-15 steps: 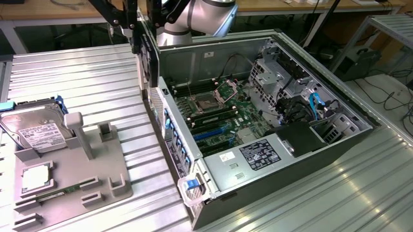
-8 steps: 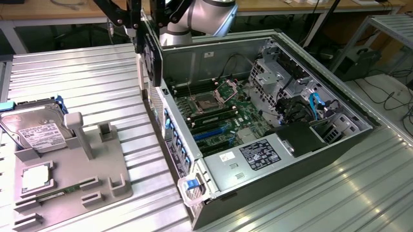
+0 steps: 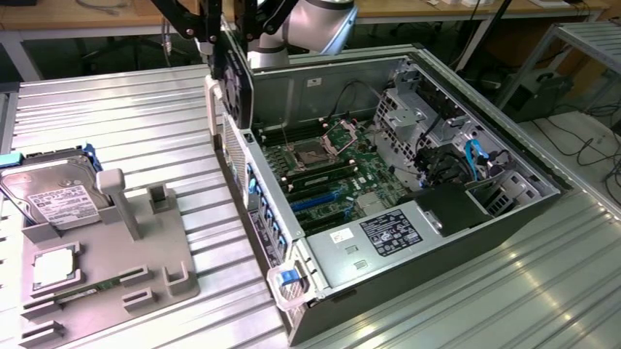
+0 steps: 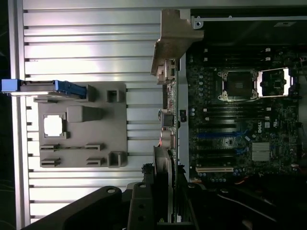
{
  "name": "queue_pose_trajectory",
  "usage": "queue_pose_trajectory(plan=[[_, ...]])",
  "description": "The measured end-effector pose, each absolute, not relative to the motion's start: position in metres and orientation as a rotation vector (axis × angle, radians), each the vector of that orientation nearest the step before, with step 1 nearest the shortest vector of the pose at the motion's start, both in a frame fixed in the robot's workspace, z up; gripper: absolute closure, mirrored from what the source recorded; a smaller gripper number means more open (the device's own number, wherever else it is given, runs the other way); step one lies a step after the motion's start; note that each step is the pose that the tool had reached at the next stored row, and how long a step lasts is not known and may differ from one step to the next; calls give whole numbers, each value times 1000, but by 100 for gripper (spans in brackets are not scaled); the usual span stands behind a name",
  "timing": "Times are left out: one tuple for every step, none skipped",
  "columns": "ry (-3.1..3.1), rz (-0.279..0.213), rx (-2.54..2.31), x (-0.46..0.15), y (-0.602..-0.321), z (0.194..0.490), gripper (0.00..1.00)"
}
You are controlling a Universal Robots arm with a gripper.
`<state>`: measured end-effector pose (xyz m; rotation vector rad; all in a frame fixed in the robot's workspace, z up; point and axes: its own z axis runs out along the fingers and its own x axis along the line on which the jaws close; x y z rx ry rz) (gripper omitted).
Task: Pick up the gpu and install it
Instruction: 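Pick up the gpu and move the gpu toward the slot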
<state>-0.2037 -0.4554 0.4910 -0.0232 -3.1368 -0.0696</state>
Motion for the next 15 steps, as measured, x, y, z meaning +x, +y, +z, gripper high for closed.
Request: queue_pose_trajectory(plan=[[-3137, -70, -23, -202, -455, 491, 73], [-3137, -69, -23, -202, -455, 491, 73], [-3137, -69, -23, -200, -455, 491, 73], [-3137, -69, -23, -199, -455, 491, 73], [-3137, -69, -23, -198, -455, 491, 73], [-3137, -69, -23, -197, -455, 491, 73], [-3137, -70, -23, -195, -455, 491, 73], [-3137, -69, -23, -194, -455, 491, 73], [-3137, -69, -23, -193, -455, 491, 73], [-3137, -69, -23, -192, -455, 491, 73], [-3137, -69, -23, -191, -455, 491, 73], [-3137, -69, -23, -190, -455, 491, 73], [-3137, -70, -23, -189, -455, 491, 73], [-3137, -69, -23, -188, -455, 491, 73], [-3137, -69, -23, -186, -455, 491, 73]])
